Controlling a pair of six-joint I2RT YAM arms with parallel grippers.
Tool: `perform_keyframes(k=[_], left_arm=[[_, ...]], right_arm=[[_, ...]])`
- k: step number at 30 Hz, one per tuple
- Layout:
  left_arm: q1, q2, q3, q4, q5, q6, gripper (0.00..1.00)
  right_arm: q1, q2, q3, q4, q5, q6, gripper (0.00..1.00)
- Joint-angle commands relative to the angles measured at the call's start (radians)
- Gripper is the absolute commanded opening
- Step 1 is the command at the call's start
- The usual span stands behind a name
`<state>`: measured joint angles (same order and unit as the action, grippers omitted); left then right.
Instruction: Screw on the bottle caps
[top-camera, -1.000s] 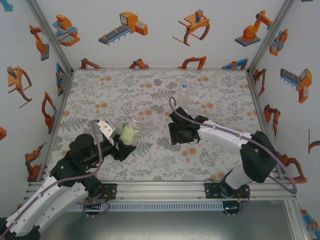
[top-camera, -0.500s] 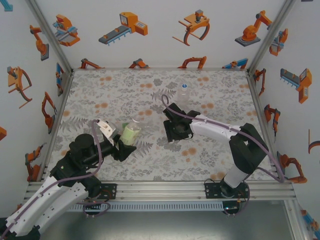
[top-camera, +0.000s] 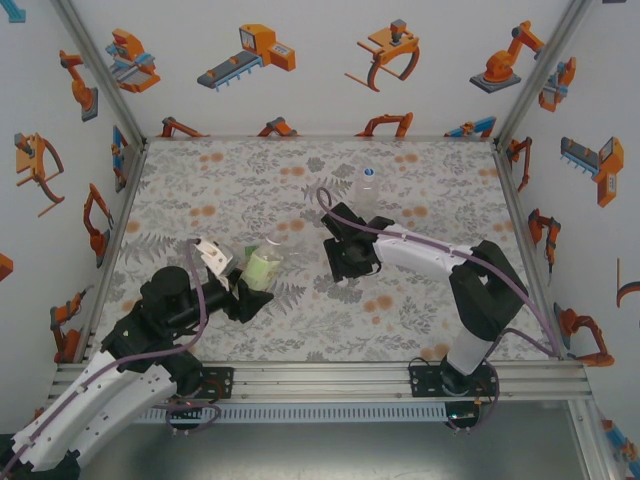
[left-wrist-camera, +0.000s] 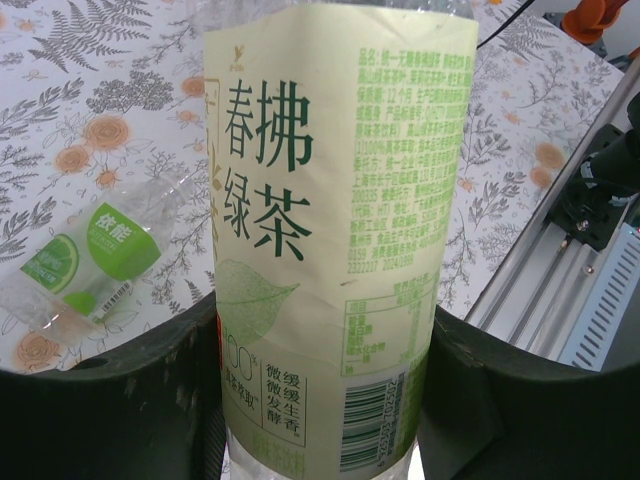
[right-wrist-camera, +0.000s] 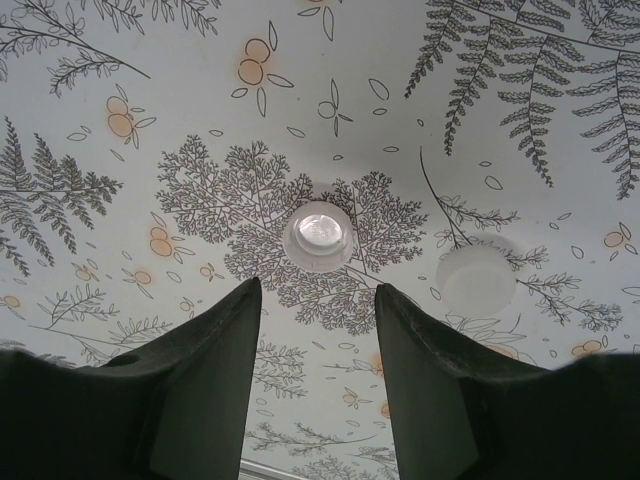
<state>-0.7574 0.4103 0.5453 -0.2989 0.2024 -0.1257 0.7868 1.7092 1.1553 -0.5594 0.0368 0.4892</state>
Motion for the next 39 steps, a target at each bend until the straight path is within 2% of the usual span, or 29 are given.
perform_keyframes(k=[1, 16, 39], left_arm=[[0.007, 0.005, 0.006, 0.039, 0.011, -0.017, 0.0], [0.006, 0.018, 0.004, 0.04, 0.012, -0.019, 0.0], [0.007, 0.022, 0.004, 0.031, 0.0, -0.019, 0.0]], right_arm=[[-0.003, 0.006, 0.028, -0.025, 0.002, -0.018, 0.47], [-0.003, 0.041, 0.047, -0.005, -0.044, -0.02, 0.45], [-0.003, 0.083, 0.052, 0.005, -0.041, -0.018, 0.45]])
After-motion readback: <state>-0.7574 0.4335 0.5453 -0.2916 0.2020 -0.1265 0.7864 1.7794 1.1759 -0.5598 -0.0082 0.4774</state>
